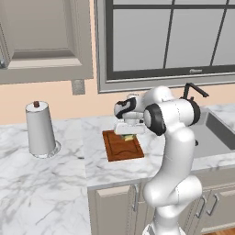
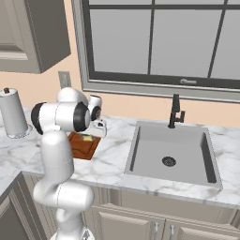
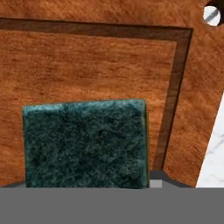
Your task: Pick up the sponge from the counter and clean the cutting board by briefly scrubbing or pressing down on the cutting board. Once finished, release the sponge.
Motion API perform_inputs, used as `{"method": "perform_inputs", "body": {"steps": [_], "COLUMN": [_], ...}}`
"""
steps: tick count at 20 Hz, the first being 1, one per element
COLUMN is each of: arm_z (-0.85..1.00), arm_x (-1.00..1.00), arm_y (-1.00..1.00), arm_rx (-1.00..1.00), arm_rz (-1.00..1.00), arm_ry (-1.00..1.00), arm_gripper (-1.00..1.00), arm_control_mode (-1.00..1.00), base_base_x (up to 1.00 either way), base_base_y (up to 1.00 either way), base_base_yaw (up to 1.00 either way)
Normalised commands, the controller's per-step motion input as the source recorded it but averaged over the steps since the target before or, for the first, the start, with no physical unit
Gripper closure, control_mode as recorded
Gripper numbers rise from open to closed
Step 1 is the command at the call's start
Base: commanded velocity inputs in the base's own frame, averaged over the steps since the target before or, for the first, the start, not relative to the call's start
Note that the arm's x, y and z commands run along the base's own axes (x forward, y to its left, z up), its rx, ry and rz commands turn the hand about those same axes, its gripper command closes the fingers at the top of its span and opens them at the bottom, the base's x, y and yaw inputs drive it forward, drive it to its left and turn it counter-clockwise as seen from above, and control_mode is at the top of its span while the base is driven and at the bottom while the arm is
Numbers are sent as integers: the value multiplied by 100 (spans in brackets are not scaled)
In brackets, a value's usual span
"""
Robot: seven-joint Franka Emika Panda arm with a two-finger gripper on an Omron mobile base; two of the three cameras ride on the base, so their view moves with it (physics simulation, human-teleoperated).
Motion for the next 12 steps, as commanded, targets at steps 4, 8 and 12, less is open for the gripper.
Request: {"method": "perform_inputs", "body": {"steps": [4, 8, 12], "arm_z": [-45, -39, -36], "arm_x": [-100, -100, -100], "arm_y": [9, 13, 18], "arm_rx": [0, 0, 0], "arm_rz": [0, 0, 0], "arm_ry": [16, 13, 12], "arm_gripper": [100, 100, 100], "arm_control_mode": [-100, -100, -100], "base_base_x": [0, 0, 0], "base_base_y": [0, 0, 0], "base_base_yaw": [0, 0, 0]}}
